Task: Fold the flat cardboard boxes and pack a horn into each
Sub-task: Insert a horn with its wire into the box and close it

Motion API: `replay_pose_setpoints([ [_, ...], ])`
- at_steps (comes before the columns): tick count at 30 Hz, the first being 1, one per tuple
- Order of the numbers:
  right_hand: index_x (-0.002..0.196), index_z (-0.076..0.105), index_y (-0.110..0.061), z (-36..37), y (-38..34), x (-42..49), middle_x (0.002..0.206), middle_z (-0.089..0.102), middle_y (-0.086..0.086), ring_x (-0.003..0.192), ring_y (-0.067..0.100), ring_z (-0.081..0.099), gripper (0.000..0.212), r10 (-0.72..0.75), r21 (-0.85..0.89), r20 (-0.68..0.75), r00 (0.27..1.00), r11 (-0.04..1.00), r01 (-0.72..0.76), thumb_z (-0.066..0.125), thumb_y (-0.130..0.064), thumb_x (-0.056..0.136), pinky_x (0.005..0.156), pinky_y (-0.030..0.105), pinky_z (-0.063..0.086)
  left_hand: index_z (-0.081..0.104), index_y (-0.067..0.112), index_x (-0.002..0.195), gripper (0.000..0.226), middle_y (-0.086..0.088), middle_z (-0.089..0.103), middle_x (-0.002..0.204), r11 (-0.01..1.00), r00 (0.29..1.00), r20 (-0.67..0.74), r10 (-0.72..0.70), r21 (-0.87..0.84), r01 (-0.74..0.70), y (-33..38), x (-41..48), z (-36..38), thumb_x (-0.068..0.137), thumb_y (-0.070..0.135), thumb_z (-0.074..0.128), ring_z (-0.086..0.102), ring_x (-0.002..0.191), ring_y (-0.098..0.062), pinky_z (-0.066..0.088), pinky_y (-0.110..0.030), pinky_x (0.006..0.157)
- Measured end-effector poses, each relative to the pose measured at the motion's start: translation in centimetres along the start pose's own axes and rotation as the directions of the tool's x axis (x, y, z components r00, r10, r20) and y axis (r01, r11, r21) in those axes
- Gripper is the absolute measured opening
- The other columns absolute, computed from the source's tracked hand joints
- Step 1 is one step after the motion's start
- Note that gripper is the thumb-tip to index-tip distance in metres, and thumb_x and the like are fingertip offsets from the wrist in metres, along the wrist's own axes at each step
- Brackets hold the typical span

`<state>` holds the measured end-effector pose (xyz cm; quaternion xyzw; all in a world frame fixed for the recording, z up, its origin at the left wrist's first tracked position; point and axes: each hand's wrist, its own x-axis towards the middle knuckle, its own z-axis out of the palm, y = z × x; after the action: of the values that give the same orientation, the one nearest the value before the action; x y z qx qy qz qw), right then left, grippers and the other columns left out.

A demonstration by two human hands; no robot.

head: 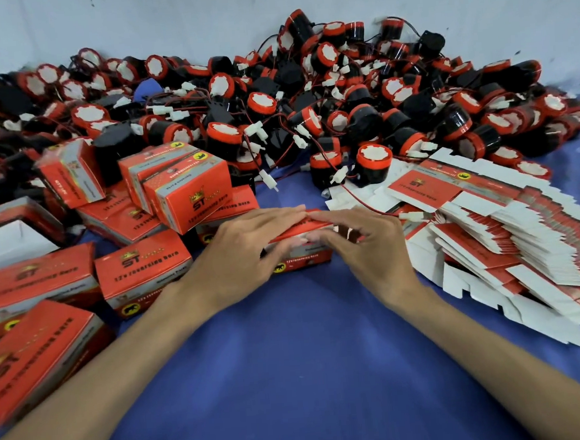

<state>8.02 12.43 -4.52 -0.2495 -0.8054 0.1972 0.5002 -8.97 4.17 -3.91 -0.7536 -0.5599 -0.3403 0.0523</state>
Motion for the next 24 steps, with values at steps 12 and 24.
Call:
replay_pose_setpoints([
  [12,0.101,0.073,0.001,-0.4,1.0,-0.2,0.072,0.054,0.012,0.060,0.019,0.052,0.022,-0.278,-0.060,0.089,0.956,0.957,0.284,0.071,-0.004,0.079,0.057,0.022,0.043,0.057,0.004,0.130,0.038,-0.005,0.058,0.133,0.996,0.998,0.042,0.055,0.064,-0.057,-0.4,-0.5,-0.2,0.096,0.021,0.052,0.053,0.126,-0.021,0.041,-0.037,0.107],
  [24,0.097,0.073,0.003,0.4,1.4,-0.2,0.071,0.054,0.016,0.059,0.024,0.052,0.015,-0.301,-0.138,0.083,0.950,0.941,0.310,0.067,-0.001,0.084,0.051,0.034,0.046,0.057,0.004,0.129,0.045,-0.004,0.056,0.133,0.999,0.999,-0.033,0.031,-0.008,-0.032,-0.9,-0.6,0.6,0.091,0.027,0.061,0.052,0.127,-0.020,0.042,-0.040,0.107],
])
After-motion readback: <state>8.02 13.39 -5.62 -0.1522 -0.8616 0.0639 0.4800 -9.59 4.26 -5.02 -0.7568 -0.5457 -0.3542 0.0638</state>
